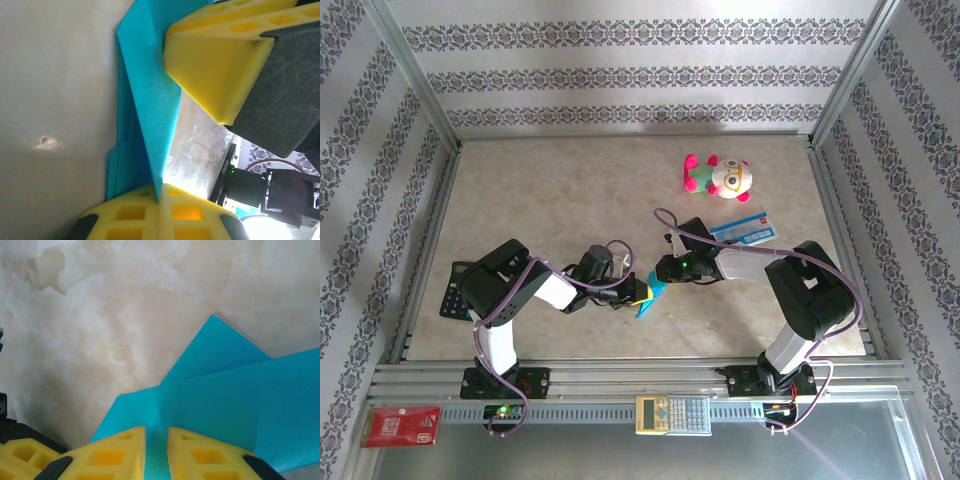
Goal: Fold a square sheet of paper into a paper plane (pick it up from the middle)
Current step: Fold the wing for the fifth time at the center of the table.
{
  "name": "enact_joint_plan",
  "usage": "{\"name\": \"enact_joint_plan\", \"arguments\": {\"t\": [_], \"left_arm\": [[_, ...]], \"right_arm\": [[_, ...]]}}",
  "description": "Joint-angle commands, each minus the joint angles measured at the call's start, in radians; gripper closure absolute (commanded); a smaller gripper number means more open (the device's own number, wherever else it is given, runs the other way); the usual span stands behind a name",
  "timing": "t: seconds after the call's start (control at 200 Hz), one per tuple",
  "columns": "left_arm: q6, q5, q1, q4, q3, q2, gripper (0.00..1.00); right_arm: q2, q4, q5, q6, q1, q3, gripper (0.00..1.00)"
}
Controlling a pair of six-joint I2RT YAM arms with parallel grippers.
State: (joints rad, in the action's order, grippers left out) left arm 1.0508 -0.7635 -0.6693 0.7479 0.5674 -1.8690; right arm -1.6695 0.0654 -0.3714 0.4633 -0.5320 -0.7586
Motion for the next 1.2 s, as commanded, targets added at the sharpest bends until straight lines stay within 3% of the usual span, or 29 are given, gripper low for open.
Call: {"name": "enact_joint_plan", "arguments": {"t": [0.0, 0.435, 0.615, 0.664, 0.719, 0.859, 1.194], "left_arm": [[-0.054, 0.081, -0.004, -0.204, -0.006, -0.027, 0.98], [-0.138, 0.121, -0.004, -0.447, 0.033, 0.178, 0.74], [-0.175, 0.142, -0.006, -0.577, 0.039, 0.345, 0.71], [-0.189, 0.153, -0.014, -0.605, 0.047, 0.388, 0.72], [-0.202, 0.151, -0.029, -0.630, 0.066, 0.405, 0.82], [-0.190, 0.090, -0.070, -0.608, 0.143, 0.330, 0.97], [-0.220, 0.130, -0.078, -0.628, 0.238, 0.144, 1.00]], "right_arm": [[-0.024, 0.031, 0.052, -0.025, 0.015, 0.038, 0.77], [-0.036, 0.027, 0.051, -0.033, 0.015, 0.056, 0.79], [-0.034, 0.029, 0.049, -0.032, 0.015, 0.057, 0.79], [-0.032, 0.030, 0.050, -0.032, 0.015, 0.057, 0.79], [-0.032, 0.028, 0.051, -0.031, 0.015, 0.058, 0.79], [-0.035, 0.021, 0.050, -0.029, 0.015, 0.061, 0.79], [-0.036, 0.013, 0.046, -0.023, 0.013, 0.066, 0.79]]}}
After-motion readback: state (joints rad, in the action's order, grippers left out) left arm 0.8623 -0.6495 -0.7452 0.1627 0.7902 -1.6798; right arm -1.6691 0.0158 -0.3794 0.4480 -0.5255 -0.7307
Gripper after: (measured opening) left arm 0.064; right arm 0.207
